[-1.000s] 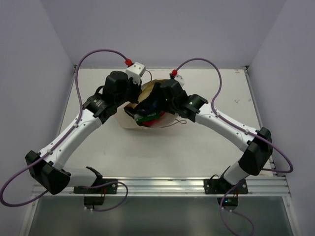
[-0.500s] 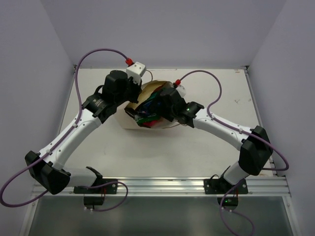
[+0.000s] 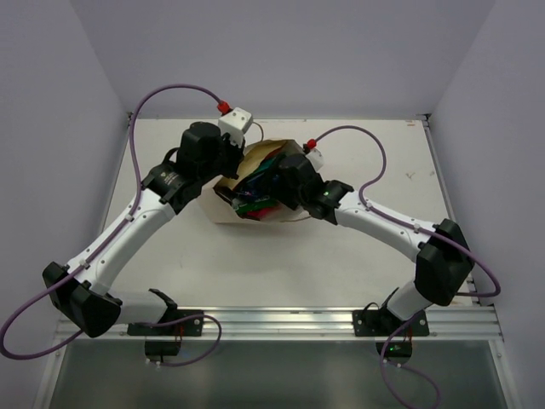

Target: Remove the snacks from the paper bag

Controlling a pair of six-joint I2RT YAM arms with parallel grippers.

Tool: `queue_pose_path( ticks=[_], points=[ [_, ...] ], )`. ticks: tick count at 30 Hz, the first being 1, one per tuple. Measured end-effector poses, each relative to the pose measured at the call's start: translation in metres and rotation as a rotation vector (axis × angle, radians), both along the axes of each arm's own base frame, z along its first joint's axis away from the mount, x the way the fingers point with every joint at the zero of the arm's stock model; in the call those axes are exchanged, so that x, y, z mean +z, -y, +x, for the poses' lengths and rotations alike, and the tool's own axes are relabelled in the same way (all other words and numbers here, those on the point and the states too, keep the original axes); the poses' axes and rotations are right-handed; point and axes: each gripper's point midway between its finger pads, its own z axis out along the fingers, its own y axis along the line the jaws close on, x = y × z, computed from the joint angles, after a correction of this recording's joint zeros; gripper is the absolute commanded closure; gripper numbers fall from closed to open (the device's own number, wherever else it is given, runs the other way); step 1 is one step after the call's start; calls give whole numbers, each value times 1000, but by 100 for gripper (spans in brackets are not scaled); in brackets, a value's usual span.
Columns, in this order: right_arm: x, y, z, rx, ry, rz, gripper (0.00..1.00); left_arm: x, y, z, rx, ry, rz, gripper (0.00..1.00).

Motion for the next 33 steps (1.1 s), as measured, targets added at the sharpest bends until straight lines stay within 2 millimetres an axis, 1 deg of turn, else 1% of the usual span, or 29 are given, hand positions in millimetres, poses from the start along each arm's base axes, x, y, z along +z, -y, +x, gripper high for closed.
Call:
queue_pose_path(
  ticks=[3, 7, 9, 12, 15, 18, 21, 22, 23, 26, 27, 28, 29, 30, 33],
  points=[
    [9, 5, -5, -8, -2, 12, 23, 1, -1, 0, 4, 5, 3, 100],
    [32, 8, -7, -20, 25, 52, 25, 1, -2, -1, 4, 6, 5, 100],
    [42, 6, -4, -25, 37, 72, 25, 2, -2, -1, 4, 7, 7, 100],
    [48, 1, -1, -29, 39, 89, 28, 2, -3, 0, 9, 9, 8, 100],
    [41, -4, 2, -32, 20, 90, 29, 2, -4, 0, 15, 10, 11, 100],
    [26, -7, 3, -36, -13, 74, 31, 2, -5, 0, 16, 11, 11, 100],
    [17, -8, 3, -37, -38, 67, 37, 2, -5, 0, 17, 11, 11, 100],
    [16, -9, 2, -35, -45, 70, 41, 2, -5, 0, 17, 11, 11, 100],
    [15, -10, 1, -33, -49, 72, 52, 2, -5, 0, 17, 11, 11, 100],
    [12, -11, 1, -29, -55, 70, 72, 2, -5, 1, 19, 12, 12, 100],
    [12, -11, 1, -28, -55, 68, 84, 2, -5, 1, 20, 12, 12, 100],
    [11, -11, 1, -26, -56, 66, 90, 2, -6, 1, 23, 13, 13, 100],
    [10, -11, 1, -22, -55, 61, 94, 3, -6, 1, 25, 14, 14, 100],
    [11, -11, 1, -16, -51, 56, 100, 3, -7, 2, 29, 15, 15, 100],
    [15, -9, -1, 8, -32, 40, 100, 3, -9, 3, 43, 21, 20, 100]
  ],
)
